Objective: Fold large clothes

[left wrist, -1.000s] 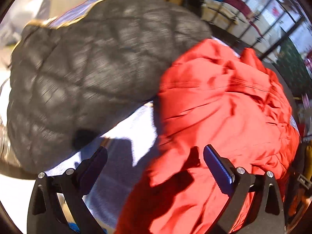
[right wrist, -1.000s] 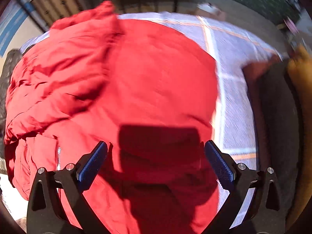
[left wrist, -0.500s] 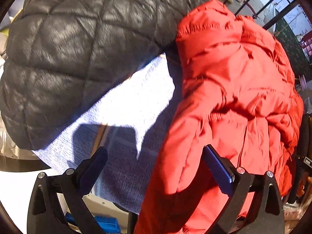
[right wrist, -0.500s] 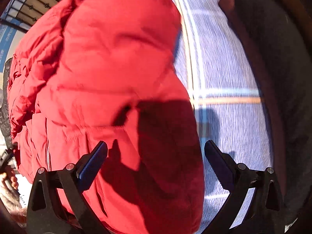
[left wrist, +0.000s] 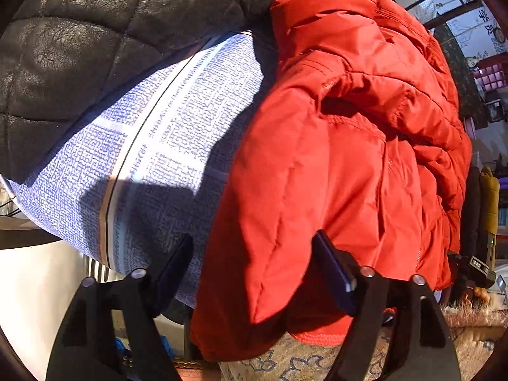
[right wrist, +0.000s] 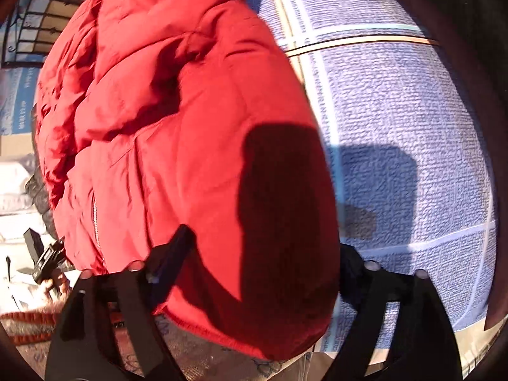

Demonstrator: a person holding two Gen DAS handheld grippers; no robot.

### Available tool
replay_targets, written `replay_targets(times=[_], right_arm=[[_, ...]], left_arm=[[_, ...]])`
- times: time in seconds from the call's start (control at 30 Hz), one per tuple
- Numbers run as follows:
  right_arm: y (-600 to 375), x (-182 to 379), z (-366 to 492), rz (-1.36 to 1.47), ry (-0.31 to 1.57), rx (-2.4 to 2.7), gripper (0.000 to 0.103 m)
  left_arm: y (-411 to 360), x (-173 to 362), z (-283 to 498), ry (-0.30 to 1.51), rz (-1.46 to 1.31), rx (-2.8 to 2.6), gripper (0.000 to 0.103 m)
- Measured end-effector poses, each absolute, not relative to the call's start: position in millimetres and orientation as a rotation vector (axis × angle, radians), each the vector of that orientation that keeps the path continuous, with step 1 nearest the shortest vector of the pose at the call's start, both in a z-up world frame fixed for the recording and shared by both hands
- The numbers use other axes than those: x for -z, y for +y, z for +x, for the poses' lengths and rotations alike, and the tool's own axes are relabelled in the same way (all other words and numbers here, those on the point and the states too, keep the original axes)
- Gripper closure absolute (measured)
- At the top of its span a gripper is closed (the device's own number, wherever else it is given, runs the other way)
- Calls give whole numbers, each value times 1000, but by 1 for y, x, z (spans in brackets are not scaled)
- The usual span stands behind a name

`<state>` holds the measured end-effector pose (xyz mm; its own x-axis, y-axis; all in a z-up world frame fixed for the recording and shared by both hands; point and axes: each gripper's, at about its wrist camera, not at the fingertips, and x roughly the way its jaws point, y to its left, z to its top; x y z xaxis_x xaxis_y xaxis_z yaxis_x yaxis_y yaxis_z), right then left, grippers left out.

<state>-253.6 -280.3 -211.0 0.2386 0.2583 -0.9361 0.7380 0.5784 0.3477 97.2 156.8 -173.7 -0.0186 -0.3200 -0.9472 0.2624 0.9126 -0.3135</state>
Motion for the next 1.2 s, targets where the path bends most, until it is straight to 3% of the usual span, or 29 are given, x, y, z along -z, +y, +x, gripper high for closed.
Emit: replay_targets(times=[0.17, 0.47, 0.7, 0.93, 1.2], right_arm=[[-267, 202, -255, 963, 1309, 370, 61], [-268, 174, -226, 956, 1294, 318, 81], [-267, 131, -191, 932, 1143, 236, 85], [-299, 76, -147, 931, 979, 200, 85], [-375, 46, -111, 1069, 814, 252, 86]], left_arm=[[147, 170, 85, 1517, -29, 497, 50], [119, 162, 81, 1488, -15, 525, 81], [111, 134, 91, 1427, -81, 539, 91], [95, 76, 151, 1264, -136, 548, 91], [62, 53, 229, 1209, -135, 517, 91]])
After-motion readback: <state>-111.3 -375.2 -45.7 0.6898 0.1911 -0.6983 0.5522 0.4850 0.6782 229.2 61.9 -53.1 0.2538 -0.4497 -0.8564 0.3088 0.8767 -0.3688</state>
